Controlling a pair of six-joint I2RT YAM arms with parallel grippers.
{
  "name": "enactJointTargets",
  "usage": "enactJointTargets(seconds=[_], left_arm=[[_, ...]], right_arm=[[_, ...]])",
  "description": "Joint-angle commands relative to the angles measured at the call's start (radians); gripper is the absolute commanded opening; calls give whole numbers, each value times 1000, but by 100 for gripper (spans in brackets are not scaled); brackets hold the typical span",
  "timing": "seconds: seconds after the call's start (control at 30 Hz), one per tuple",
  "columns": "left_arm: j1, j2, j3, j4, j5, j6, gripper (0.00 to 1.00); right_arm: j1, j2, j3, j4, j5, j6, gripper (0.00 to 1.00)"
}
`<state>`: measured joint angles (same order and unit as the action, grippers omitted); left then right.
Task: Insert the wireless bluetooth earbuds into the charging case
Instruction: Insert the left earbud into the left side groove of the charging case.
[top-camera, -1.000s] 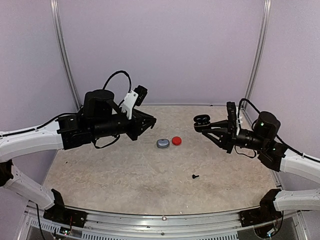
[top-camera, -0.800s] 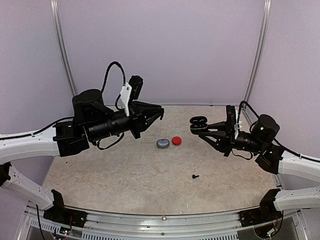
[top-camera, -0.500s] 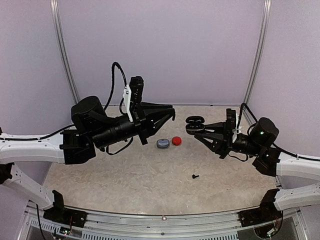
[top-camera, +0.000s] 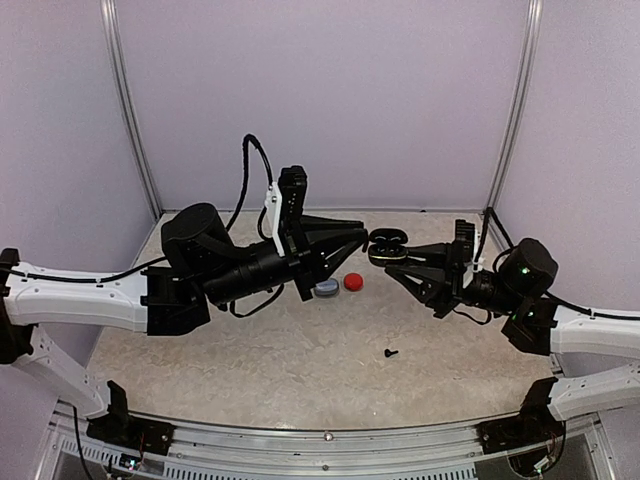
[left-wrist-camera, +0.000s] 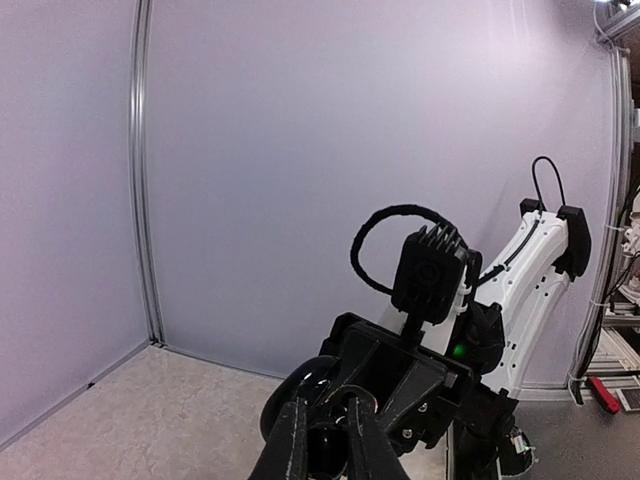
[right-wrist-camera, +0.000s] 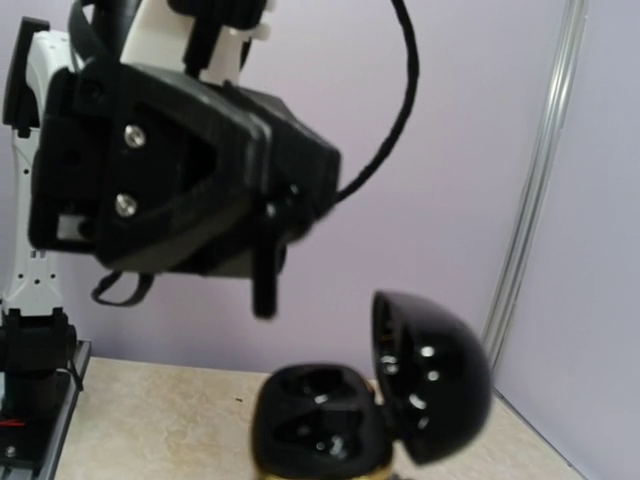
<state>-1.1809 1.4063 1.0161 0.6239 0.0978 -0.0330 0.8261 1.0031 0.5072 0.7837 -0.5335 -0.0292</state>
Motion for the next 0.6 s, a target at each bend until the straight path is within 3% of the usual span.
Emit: enactJointTargets(seconds=[0.0,0.57], left_arm=[[-8,20,30,40,11,23,10],[-9,52,50,31,5,60,10]], right_arm=[[20,9,-5,48,10,5,0],[39,17,-5,109,-5,61,0]])
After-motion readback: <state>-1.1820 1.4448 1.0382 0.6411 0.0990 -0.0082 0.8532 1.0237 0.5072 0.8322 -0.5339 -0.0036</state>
